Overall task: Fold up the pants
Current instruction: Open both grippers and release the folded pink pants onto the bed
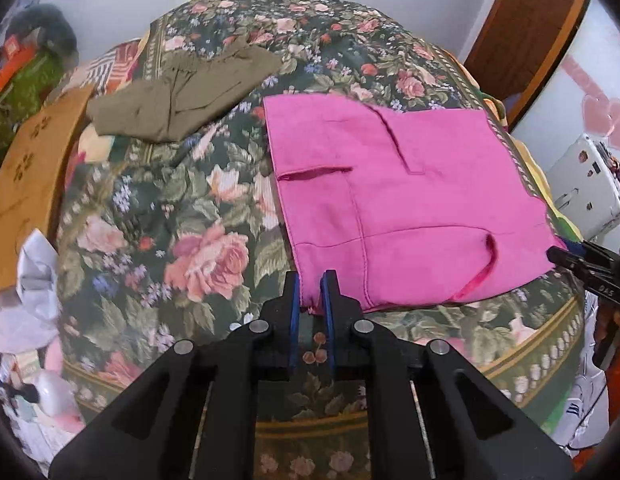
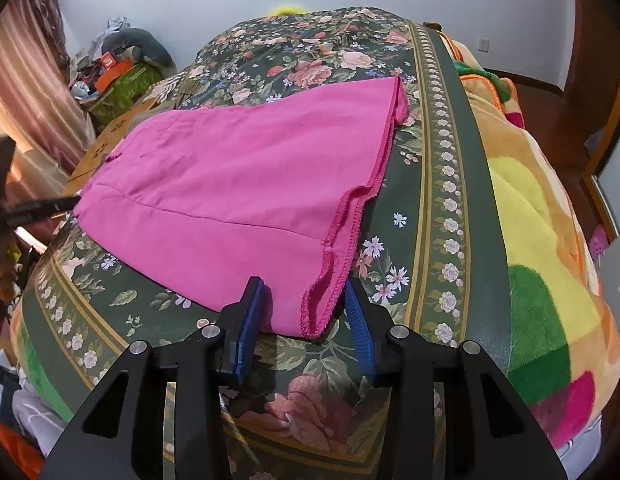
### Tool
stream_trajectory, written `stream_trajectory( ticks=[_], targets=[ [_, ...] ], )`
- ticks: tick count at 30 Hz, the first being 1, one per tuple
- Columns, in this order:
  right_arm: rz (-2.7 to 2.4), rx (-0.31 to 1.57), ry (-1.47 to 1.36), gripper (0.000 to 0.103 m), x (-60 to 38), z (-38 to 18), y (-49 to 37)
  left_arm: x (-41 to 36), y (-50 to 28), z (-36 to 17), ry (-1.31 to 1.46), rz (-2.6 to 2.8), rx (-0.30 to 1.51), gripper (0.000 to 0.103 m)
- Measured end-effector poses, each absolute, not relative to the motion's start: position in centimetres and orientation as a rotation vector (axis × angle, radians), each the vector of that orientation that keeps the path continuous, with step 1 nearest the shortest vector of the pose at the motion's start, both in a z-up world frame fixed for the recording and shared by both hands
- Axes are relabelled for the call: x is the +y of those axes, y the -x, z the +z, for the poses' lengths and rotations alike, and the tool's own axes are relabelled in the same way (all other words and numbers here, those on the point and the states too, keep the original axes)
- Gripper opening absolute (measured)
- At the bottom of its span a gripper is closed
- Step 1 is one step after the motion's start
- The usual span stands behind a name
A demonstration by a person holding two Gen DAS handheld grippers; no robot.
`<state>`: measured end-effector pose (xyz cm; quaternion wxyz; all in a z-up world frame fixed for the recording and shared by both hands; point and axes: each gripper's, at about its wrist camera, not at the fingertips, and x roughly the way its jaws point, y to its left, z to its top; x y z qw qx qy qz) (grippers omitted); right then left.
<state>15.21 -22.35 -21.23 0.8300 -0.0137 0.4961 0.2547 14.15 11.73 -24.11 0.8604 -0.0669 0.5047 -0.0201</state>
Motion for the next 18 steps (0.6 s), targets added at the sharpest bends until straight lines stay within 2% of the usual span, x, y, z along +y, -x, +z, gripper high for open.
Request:
stream_trajectory(
  ticks=[5, 12, 18],
  targets=[
    [0.488, 1.061, 0.077, 0.037, -22.0, -20.1, -15.3, 11.3, -13.8, -22.6, 0.075, -0.04, 1.046, 0.013],
    [0.562, 0.946, 0.084, 0.038, -19.7, -15.8, -15.4, 9.1, -14.6, -18.2, 0.025, -0.104, 0.948, 0.013],
    [0.656, 0.988, 0.084, 0.038, -15.2, -17.5, -15.9, 5.3, -16.3, -20.5, 0.008, -0.16, 1.003, 0.024]
  ],
)
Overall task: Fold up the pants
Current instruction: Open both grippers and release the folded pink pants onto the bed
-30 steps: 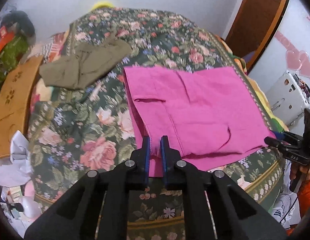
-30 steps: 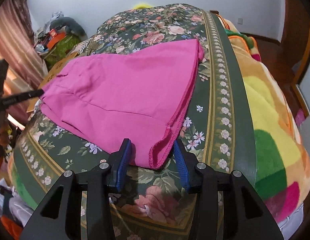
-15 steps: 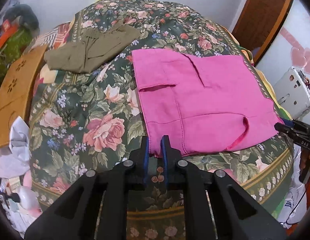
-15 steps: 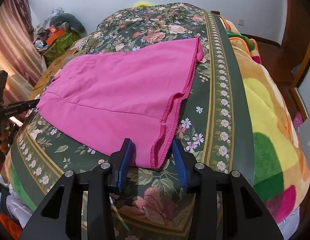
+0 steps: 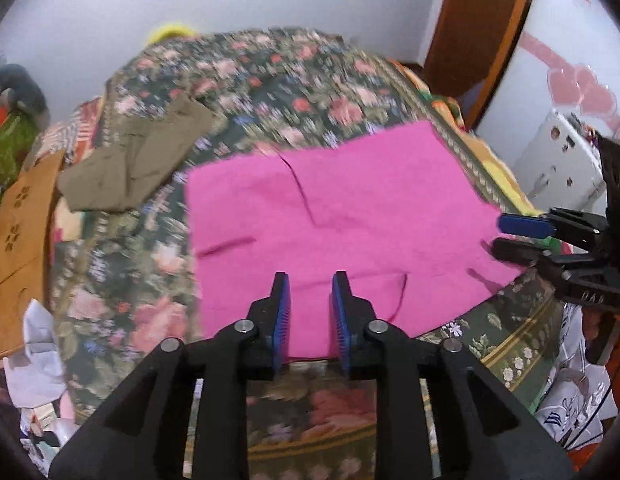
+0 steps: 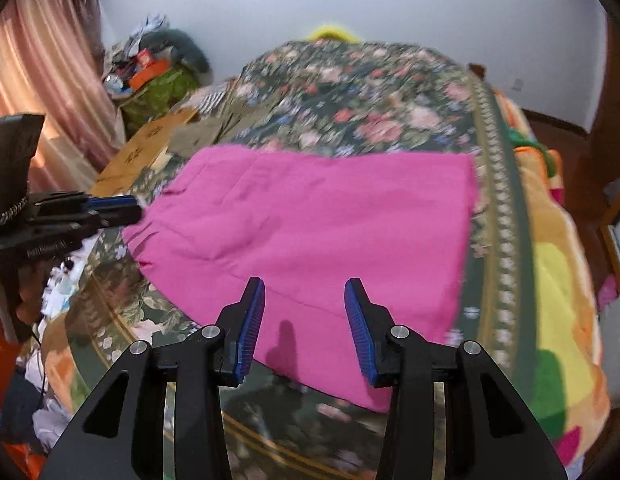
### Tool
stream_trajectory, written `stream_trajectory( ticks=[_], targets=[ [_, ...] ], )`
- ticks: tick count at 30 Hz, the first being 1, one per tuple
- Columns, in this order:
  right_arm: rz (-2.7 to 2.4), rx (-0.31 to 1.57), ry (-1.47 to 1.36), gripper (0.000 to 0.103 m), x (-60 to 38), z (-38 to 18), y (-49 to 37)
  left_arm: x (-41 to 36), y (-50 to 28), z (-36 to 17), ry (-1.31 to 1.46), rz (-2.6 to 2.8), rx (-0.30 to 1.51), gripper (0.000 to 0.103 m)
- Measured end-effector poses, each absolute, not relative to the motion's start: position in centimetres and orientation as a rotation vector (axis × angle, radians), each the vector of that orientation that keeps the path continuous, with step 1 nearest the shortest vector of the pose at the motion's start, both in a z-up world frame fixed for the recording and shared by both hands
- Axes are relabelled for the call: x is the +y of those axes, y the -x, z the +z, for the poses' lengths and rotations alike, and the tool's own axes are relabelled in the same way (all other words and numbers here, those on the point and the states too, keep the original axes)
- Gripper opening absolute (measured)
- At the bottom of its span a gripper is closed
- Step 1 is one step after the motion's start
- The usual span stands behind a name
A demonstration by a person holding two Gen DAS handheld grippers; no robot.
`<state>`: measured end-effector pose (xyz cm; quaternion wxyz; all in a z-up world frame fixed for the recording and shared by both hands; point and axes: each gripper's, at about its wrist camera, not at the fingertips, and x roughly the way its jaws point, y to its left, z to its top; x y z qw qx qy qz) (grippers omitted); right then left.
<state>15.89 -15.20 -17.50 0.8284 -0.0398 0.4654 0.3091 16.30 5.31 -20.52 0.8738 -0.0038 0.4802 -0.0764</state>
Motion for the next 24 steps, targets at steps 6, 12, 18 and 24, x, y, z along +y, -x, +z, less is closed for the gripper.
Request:
stream_trajectory(
  ticks=[6, 12, 18, 24],
  targets=[
    [0.655, 1.071, 0.122, 0.038, -15.2, -21.3, -15.7, 4.9, -15.6, -23.0, -0.012, -0.174, 1.014, 0.026],
    [0.609, 1.062, 0.093, 0.037, -18.8, -20.7, -14.9, 7.0, -13.9, -22.7, -0.026, -0.081, 0.983, 0.05],
    [0.539, 1.074, 0.084, 0.038, -20.8, -20.8, -14.7, 10.9, -13.2, -23.6, 0.126, -0.054, 1.01, 0.06],
    [0.51, 1.085, 0.045, 0.038, -22.4, -20.3, -15.5, 10.0, -13.7, -22.0, 0.054, -0.038, 0.996, 0.06]
  ],
)
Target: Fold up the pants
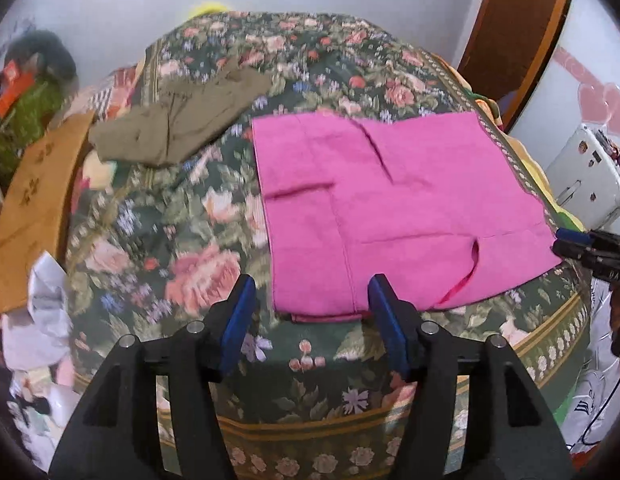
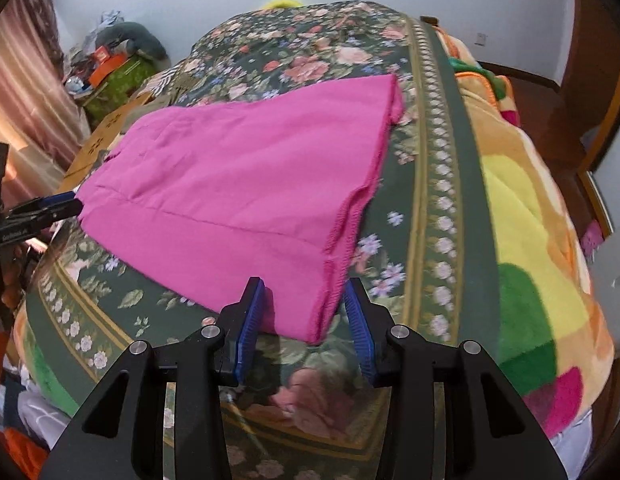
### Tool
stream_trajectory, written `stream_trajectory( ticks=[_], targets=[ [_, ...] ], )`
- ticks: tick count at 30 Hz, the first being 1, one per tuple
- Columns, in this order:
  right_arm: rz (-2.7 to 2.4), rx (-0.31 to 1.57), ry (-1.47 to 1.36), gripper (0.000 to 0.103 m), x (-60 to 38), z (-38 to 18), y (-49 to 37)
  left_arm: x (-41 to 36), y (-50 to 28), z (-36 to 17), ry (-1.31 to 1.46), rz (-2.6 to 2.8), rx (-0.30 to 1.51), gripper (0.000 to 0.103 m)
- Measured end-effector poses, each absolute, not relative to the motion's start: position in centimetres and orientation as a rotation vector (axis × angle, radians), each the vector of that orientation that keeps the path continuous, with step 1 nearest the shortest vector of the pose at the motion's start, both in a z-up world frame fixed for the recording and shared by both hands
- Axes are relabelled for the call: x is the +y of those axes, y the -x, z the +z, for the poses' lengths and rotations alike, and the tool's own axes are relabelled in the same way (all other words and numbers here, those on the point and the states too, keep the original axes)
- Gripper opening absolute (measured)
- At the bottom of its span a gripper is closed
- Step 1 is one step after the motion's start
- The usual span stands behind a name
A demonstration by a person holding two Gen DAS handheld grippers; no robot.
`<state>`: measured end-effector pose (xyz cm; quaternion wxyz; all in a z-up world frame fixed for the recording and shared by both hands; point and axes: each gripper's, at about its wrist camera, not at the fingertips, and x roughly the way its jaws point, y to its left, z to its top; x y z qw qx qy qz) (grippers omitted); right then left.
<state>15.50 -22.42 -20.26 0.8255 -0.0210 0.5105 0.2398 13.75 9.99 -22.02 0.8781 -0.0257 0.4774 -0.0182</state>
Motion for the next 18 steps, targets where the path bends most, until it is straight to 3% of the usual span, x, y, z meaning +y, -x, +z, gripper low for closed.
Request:
stream_trajectory(
  ticks=[9, 18],
  targets=[
    [0.466, 0.965, 0.025, 0.038, -24.0, -16.8, -20.2, 13.3, -19.4, -17.4, 0.075, 0.043, 0.892, 0.06],
    [0.481, 0.956, 0.035, 0.038, -22.3, -18.3, -27.8, 14.2, -26.5, -19.9, 0.095, 0.052, 0.939, 0.06]
  ],
)
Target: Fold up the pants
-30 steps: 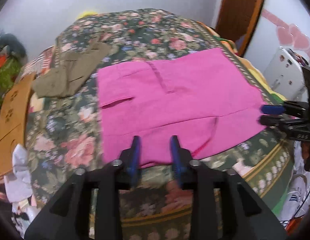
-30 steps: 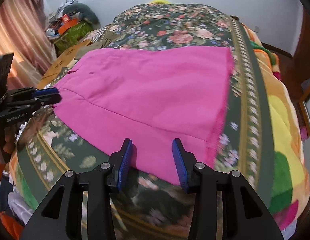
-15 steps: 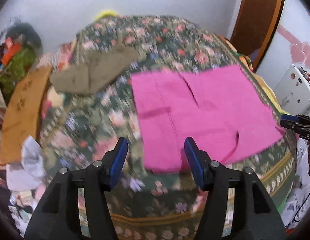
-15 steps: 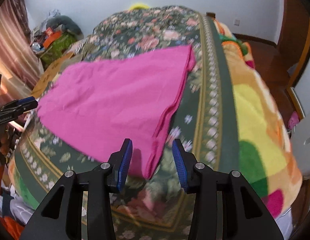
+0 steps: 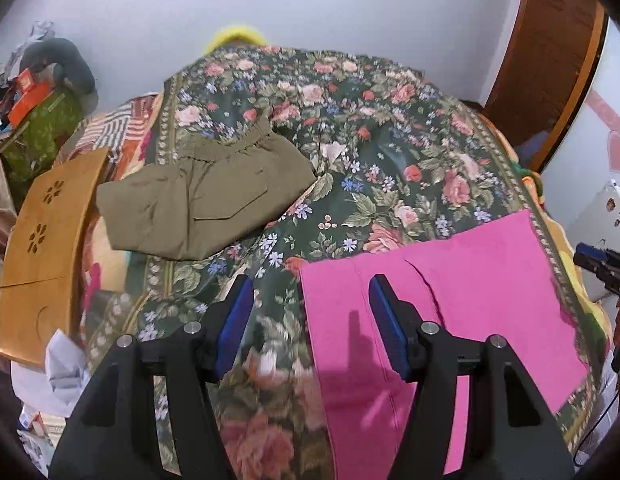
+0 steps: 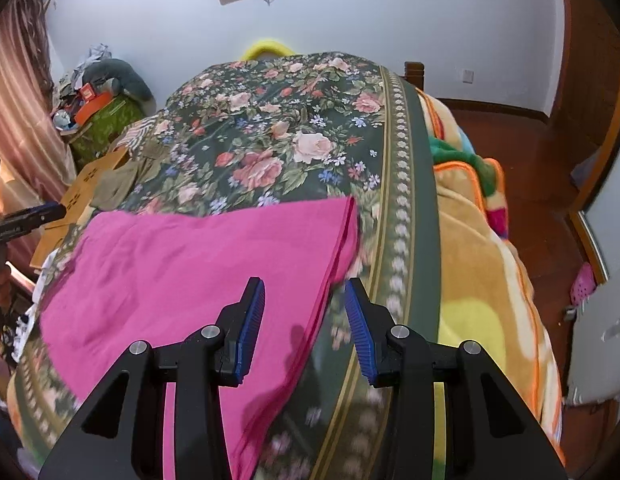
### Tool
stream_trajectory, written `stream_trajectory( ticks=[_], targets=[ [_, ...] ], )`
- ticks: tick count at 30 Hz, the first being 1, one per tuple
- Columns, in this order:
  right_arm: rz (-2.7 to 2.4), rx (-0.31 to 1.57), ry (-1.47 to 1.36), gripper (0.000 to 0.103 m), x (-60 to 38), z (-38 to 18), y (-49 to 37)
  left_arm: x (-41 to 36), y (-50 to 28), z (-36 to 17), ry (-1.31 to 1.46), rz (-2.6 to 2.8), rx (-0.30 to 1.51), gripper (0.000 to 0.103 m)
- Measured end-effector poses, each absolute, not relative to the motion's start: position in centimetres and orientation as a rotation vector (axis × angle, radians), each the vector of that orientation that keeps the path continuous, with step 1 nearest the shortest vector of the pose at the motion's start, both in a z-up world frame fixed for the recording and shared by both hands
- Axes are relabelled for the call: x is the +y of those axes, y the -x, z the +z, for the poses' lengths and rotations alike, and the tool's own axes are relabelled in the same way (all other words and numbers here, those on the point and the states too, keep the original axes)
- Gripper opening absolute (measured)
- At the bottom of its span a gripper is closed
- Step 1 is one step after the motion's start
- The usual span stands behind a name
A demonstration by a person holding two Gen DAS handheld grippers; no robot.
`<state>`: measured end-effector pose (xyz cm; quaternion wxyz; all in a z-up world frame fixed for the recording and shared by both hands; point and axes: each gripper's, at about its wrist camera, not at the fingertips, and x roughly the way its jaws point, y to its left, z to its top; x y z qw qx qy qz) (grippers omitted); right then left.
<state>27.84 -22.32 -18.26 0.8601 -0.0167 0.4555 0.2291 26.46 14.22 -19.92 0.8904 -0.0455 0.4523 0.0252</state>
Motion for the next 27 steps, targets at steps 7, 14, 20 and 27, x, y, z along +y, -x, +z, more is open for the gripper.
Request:
stream_trajectory(
  ticks=[7, 14, 20, 27],
  targets=[
    [0.507, 0.991, 0.007, 0.038, -21.4, -21.2, -33.3, 13.9, -29.3, -23.6, 0.125, 0.013, 1.011, 0.06],
    [0.519, 1.06, -0.03, 0.036, -20.9, -24.3, -36.7, 13.5, -29.9, -26.2, 0.151, -0.027, 1.058, 0.06],
    [0.551, 1.015, 0.067, 0.004, -19.3, -24.3, -36.5, 13.4, -29.5, -26.5, 0.149, -0.019, 1.045, 0.058],
    [0.432, 0.955, 0.192, 0.002, -19.6, -24.2, -36.2, 13.2, -28.6, -26.5, 0.102, 0.021, 1.021, 0.058]
  ],
)
